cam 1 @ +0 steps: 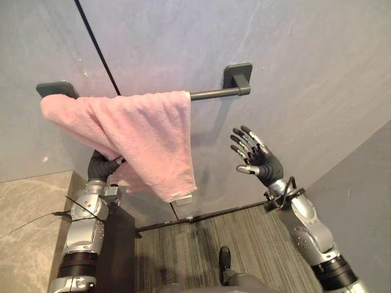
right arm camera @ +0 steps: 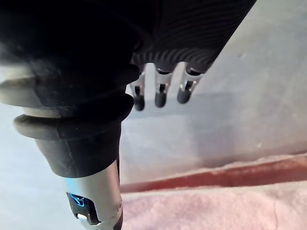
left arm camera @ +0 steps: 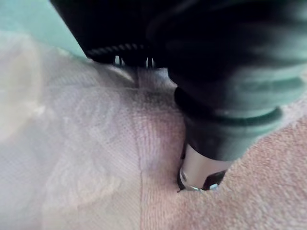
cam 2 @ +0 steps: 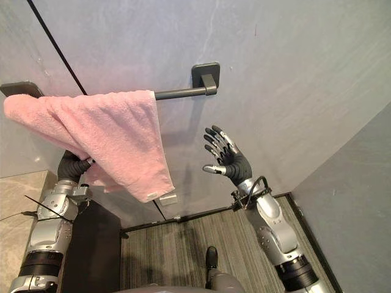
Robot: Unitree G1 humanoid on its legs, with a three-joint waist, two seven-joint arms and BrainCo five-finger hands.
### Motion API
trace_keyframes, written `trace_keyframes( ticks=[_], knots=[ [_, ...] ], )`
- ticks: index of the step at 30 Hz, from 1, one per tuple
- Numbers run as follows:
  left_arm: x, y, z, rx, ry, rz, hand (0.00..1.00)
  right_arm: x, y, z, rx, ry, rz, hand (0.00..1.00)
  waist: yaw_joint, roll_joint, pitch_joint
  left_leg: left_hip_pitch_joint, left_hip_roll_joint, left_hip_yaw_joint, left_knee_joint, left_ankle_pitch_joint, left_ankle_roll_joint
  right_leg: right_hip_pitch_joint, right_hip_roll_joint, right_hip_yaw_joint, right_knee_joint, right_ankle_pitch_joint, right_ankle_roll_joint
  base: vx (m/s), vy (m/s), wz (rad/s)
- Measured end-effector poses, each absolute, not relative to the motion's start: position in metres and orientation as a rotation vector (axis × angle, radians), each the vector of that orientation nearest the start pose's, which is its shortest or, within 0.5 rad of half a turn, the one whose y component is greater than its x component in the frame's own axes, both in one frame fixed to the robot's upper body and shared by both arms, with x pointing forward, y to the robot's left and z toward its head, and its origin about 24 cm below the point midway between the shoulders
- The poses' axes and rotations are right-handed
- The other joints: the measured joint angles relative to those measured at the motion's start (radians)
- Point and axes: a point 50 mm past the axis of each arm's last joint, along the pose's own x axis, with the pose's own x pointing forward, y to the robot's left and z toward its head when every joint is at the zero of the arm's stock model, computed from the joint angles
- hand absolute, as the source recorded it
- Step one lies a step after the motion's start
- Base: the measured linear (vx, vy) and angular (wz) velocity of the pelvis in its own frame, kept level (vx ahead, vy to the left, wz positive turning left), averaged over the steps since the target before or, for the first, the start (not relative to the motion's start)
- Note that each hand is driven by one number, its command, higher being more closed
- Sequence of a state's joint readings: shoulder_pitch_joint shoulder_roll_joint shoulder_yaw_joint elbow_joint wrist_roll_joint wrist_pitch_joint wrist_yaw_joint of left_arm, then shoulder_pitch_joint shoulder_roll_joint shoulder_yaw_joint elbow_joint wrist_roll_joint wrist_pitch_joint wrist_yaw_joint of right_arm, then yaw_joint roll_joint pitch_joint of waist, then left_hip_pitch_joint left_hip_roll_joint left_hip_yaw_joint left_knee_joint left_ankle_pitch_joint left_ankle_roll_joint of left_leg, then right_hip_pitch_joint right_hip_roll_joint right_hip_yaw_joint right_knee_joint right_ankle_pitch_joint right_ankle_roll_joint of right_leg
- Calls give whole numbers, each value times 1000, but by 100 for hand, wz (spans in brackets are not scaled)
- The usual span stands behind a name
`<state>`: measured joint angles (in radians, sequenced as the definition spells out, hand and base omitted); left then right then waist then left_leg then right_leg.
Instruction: Organize washtable
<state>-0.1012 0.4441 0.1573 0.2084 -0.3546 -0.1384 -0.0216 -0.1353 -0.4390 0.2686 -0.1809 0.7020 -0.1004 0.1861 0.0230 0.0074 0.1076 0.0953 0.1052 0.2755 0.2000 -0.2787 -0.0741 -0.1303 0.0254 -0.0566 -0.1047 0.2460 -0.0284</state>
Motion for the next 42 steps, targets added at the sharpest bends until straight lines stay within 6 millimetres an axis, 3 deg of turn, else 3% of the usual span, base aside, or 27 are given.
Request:
trace_keyframes(
  ticks=[9,15,19,22,28,29,36,39,42],
  knots=[
    [269,278,80,49,-125,173,100,281,-104,163,214,-350,736,0,23,-5,-7,0,0,5,1,0,0,-1,0,-1,0,3,3,11,60,-1],
    [271,273,79,23,-125,154,100,295,-87,173,165,-347,758,0,48,-3,-12,-13,0,5,1,1,0,-14,0,0,0,10,-3,8,51,0],
    [272,270,77,14,-120,143,100,304,-60,180,157,-342,805,0,51,-3,-12,-15,0,2,5,1,0,-13,-1,0,0,13,-4,-3,69,2],
    [276,263,79,-5,-127,120,100,311,-37,176,158,-306,827,0,57,-3,-12,-21,-1,0,11,1,0,-15,-5,-1,0,15,-4,-14,64,2],
    [281,258,82,-14,-135,112,100,317,-16,170,146,-256,833,0,73,-3,-12,-34,-1,-11,17,1,0,-19,-8,-14,0,15,-4,-5,53,6],
    [281,258,82,-14,-135,113,100,318,-14,169,140,-251,837,100,72,-3,-12,-35,-1,-15,17,1,0,-19,-9,-18,0,15,-4,9,76,10],
    [285,253,85,-14,-143,106,100,318,-6,168,122,-243,848,100,71,-3,-12,-41,-1,-25,21,1,0,-19,-12,-27,0,15,-4,6,72,5],
    [285,253,85,-14,-145,110,100,326,-18,169,102,-251,793,100,72,-2,-12,-43,-2,-26,23,1,0,-19,-13,-28,0,15,-4,-1,73,2],
    [285,257,87,-16,-153,123,100,336,-45,182,96,-301,699,100,70,-3,-12,-41,-2,-27,24,1,0,-17,-13,-28,0,15,-4,-3,62,0]
  ],
)
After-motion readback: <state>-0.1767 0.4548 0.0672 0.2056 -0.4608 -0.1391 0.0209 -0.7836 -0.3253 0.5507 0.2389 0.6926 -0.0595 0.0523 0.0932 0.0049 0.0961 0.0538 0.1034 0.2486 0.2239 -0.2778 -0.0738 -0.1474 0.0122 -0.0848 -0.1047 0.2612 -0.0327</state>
